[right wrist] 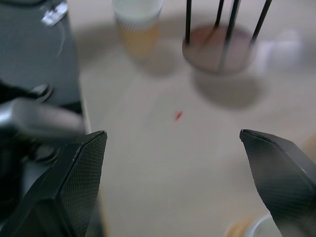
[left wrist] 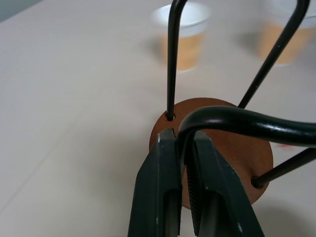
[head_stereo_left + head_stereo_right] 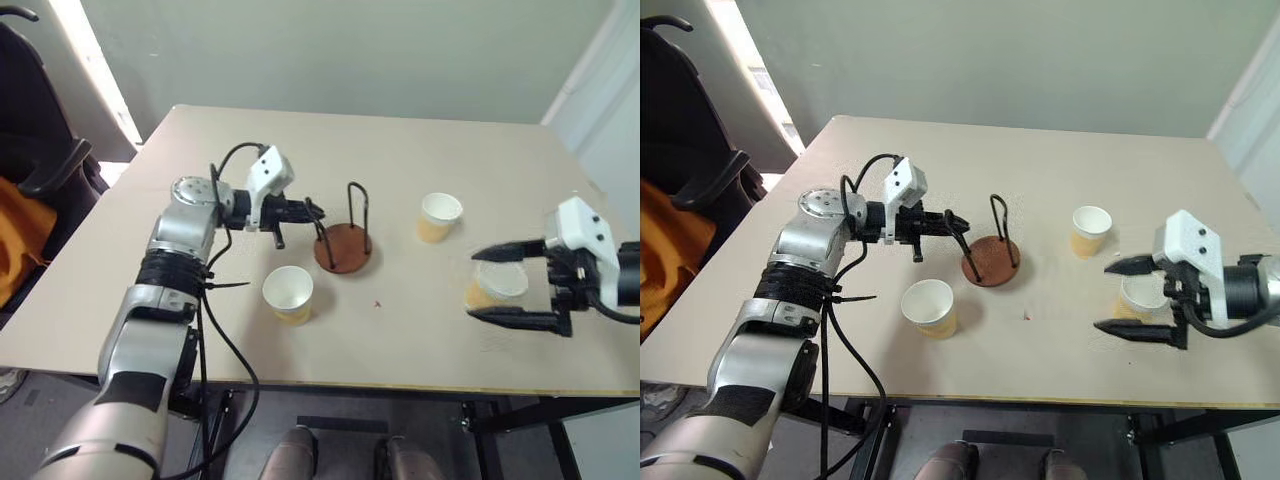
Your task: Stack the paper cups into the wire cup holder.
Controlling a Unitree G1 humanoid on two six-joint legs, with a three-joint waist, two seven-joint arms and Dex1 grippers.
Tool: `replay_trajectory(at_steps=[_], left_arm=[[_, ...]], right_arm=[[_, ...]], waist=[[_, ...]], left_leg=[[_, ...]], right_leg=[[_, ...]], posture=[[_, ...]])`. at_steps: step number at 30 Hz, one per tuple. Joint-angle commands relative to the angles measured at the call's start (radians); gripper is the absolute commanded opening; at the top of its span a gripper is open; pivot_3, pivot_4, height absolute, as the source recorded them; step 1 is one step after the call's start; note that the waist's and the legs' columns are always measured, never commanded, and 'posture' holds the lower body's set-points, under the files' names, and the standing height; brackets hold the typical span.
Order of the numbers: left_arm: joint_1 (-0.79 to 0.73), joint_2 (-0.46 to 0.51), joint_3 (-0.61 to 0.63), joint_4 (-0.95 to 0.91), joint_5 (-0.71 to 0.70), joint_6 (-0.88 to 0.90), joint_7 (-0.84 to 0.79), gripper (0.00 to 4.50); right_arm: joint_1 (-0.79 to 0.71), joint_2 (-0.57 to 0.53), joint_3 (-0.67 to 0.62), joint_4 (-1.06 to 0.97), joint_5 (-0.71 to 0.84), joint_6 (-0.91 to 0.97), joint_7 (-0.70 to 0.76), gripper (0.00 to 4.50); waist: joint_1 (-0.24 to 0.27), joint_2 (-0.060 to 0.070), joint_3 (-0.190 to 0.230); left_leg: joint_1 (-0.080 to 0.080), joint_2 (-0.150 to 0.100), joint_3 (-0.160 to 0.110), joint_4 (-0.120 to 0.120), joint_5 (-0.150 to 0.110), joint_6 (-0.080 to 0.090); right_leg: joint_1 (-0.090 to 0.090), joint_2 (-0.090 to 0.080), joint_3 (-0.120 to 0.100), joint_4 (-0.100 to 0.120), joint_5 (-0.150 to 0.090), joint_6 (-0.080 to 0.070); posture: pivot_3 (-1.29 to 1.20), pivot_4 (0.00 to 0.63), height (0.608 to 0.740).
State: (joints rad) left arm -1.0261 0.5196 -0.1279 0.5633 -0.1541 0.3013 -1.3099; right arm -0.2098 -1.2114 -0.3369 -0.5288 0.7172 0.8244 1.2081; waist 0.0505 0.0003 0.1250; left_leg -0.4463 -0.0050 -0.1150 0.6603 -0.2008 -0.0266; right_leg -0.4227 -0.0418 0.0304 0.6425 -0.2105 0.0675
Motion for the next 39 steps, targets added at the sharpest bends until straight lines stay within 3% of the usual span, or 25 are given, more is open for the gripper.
replay_trajectory(at_steps=[1,11,19,22,32,39], left_arm=[[0.019,-0.023,-0.041,-0.136,-0.023,0.058,-0.032,0.04],[0.107,-0.109,-0.173,-0.269,0.015,0.103,0.028,0.04],[0.154,-0.113,-0.221,-0.313,0.040,0.099,0.045,0.04],[0.153,-0.115,-0.228,-0.323,0.037,0.134,0.048,0.87],[0.120,-0.068,-0.182,-0.376,0.022,0.175,0.080,4.47],[0.151,0.105,-0.084,-0.510,-0.080,0.220,-0.013,4.47]], right_arm=[[0.034,-0.036,-0.033,-0.011,-0.027,-0.042,0.032,4.50],[0.062,-0.040,0.094,-0.038,-0.132,-0.094,-0.028,4.50],[0.078,-0.034,0.091,-0.032,-0.157,-0.091,-0.064,4.50],[0.075,-0.037,0.090,-0.022,-0.163,-0.095,-0.063,4.50],[0.016,-0.074,0.101,0.109,-0.204,-0.122,-0.043,4.50],[-0.091,-0.099,0.230,0.281,-0.326,-0.205,-0.016,4.50]], waist=[[0.001,0.000,0.000],[0.001,0.000,0.000],[0.001,0.000,0.000],[0.000,0.000,0.000],[0.000,0.000,0.000],[-0.006,0.000,0.000]], left_leg=[[-0.001,0.000,0.000,0.003,-0.002,0.001],[0.003,0.002,0.005,0.006,-0.010,0.014],[0.004,0.001,0.006,0.007,-0.010,0.015],[0.006,0.001,0.006,0.007,-0.010,0.016],[0.007,0.002,0.008,0.006,-0.011,0.016],[0.009,0.002,0.008,0.004,-0.011,0.017]], right_leg=[[0.000,0.000,0.000,0.000,0.000,0.000],[0.003,-0.004,0.003,0.002,0.002,0.004],[0.004,-0.004,0.004,0.001,0.003,0.005],[0.006,-0.004,0.005,0.001,0.003,0.005],[0.006,-0.005,0.006,0.000,0.003,0.005],[0.006,-0.004,0.007,0.000,0.002,0.005]], posture=[[0.00,0.150,0.740],[0.00,0.150,0.740],[0.00,0.150,0.740],[0.00,0.150,0.740],[0.00,0.150,0.740],[0.00,0.150,0.740]])
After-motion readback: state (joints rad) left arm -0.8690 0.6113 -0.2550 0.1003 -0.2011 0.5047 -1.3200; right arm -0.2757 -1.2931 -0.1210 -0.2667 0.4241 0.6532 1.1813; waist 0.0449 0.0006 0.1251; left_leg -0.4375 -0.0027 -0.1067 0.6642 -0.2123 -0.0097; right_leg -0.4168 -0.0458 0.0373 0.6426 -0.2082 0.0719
